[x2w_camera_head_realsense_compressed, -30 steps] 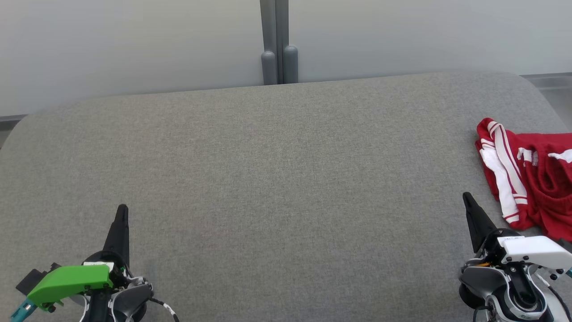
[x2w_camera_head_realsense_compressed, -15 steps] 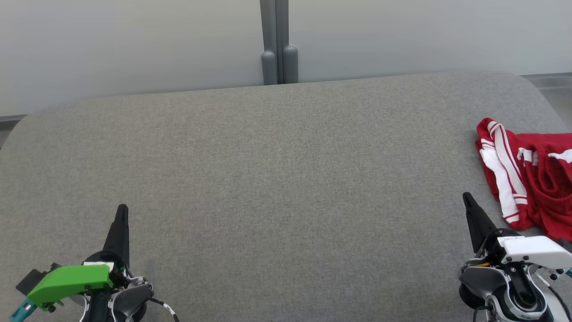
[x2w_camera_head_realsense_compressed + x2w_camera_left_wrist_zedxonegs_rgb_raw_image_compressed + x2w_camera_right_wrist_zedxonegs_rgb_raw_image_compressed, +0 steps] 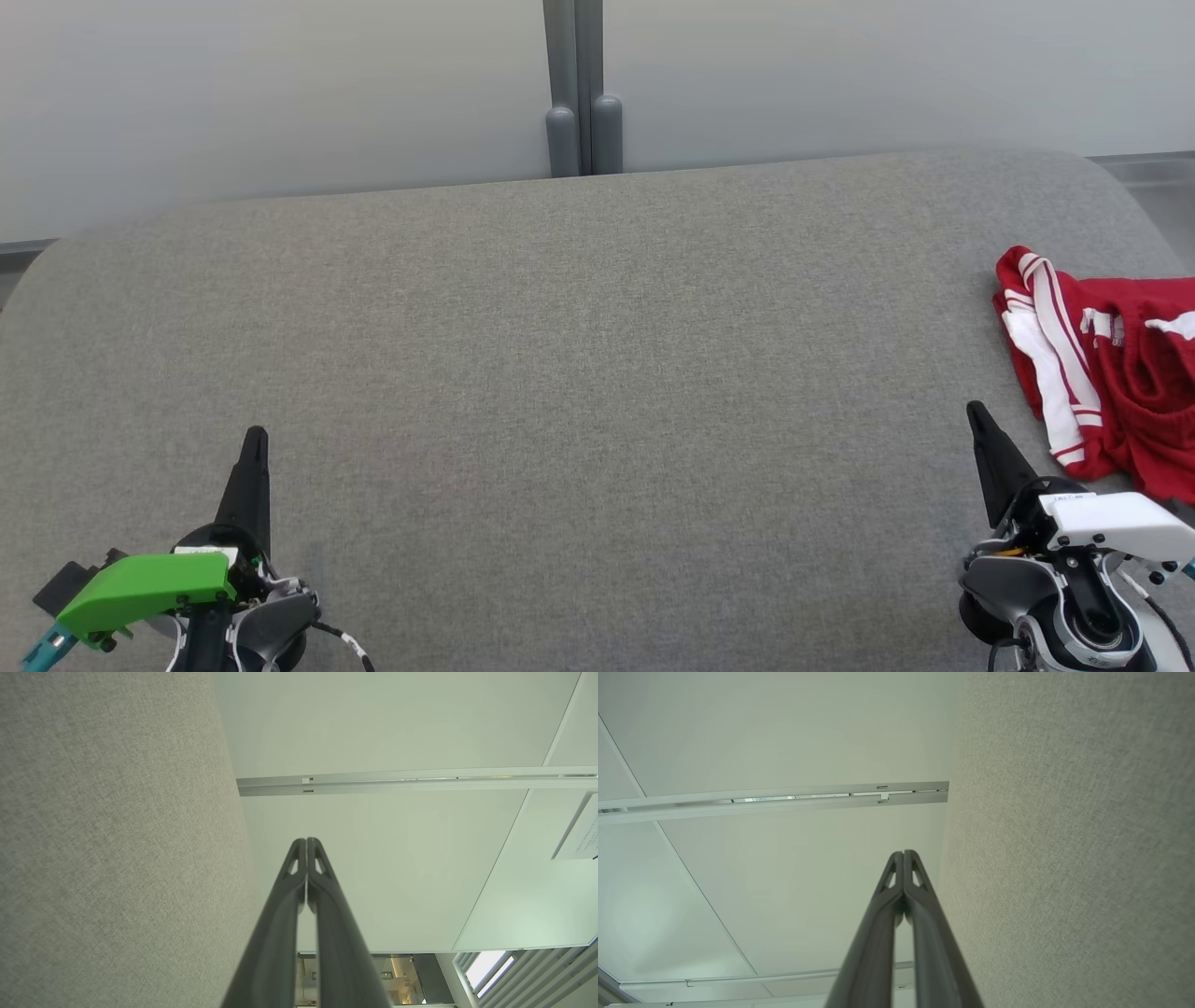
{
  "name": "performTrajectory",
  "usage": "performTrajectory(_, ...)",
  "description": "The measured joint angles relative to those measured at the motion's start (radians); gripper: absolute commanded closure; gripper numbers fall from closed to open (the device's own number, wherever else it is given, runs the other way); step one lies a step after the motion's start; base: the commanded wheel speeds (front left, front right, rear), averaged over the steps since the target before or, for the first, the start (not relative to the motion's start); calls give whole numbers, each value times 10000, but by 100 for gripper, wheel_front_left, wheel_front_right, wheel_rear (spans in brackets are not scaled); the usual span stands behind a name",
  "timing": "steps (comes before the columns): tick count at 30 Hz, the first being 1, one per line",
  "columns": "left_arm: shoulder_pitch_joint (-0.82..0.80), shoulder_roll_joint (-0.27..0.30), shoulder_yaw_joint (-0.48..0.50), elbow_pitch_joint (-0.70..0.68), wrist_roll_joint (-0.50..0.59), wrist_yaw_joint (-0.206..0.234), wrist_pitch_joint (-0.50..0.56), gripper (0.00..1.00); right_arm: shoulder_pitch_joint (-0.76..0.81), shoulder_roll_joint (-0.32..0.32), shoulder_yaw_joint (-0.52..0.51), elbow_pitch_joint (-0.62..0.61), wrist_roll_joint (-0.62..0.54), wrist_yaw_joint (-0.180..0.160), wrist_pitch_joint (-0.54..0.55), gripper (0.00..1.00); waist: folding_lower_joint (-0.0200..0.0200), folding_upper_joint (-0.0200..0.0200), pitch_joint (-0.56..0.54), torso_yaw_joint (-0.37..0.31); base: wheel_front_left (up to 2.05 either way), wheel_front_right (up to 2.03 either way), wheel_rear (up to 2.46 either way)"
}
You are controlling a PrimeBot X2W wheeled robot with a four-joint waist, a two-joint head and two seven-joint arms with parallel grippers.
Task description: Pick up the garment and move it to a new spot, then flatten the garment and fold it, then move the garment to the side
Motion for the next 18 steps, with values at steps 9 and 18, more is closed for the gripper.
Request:
performTrajectory(9,0,0,0,0,0,0,0,100,0,0,0,0,0,0,0,100,0,0,0,0,0,0,0)
performTrajectory(18,-1,0,0,-2,0,0,0,100,0,0,0,0,0,0,2,100,0,0,0,0,0,0,0)
